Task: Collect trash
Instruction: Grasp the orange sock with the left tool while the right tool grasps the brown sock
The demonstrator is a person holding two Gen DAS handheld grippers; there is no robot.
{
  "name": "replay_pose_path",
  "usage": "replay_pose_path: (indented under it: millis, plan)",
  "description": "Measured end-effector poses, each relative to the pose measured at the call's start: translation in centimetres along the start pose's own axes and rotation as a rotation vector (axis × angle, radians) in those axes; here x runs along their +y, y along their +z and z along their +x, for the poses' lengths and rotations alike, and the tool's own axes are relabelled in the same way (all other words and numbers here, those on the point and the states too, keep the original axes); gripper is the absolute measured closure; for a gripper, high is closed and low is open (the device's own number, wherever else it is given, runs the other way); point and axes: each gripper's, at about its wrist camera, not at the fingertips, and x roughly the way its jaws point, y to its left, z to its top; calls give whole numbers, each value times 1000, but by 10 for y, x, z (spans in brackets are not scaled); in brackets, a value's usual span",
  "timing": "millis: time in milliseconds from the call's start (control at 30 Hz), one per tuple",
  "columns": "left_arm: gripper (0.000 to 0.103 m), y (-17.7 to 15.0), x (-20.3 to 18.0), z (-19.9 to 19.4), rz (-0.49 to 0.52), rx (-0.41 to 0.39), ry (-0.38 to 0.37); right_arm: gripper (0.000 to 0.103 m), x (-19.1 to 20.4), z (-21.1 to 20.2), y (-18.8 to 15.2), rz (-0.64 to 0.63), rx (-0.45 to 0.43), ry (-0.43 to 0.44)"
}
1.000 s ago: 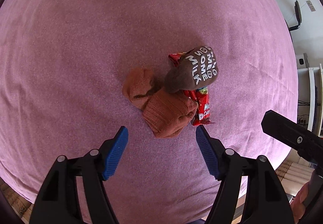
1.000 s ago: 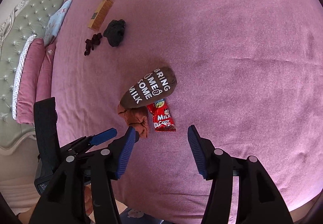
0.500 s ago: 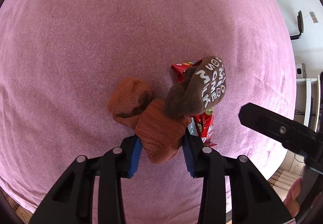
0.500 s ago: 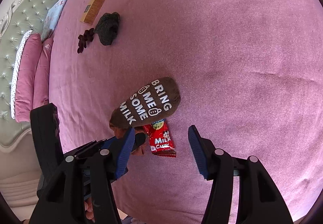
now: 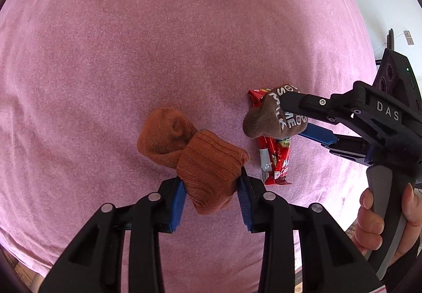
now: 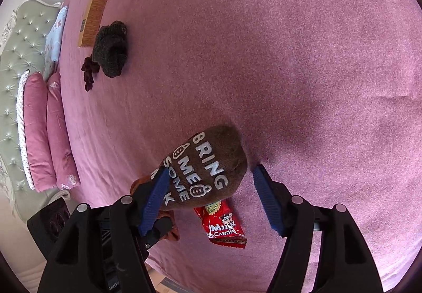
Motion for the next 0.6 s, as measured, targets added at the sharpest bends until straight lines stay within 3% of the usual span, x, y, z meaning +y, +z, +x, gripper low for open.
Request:
replay_pose_path:
  millis: [33,100,200,300,600]
  plan:
    - [67,0,0,0,0,-2,4,42,0,-2,0,2,-9,5]
    - [67,0,-2,2,-4,-2,3,67,3,-4,-1,-4,-25,23]
    - [67,0,-4,2,1,2,6,84,2,-12,-4,-19,-59,13]
    - [67,2,-19,2,8,5,2,90,3,-25,-11,-30,-101,14]
    - [67,-3,-25,-31,86,-17,-34,90,0,-68,-46,-25,-175,41]
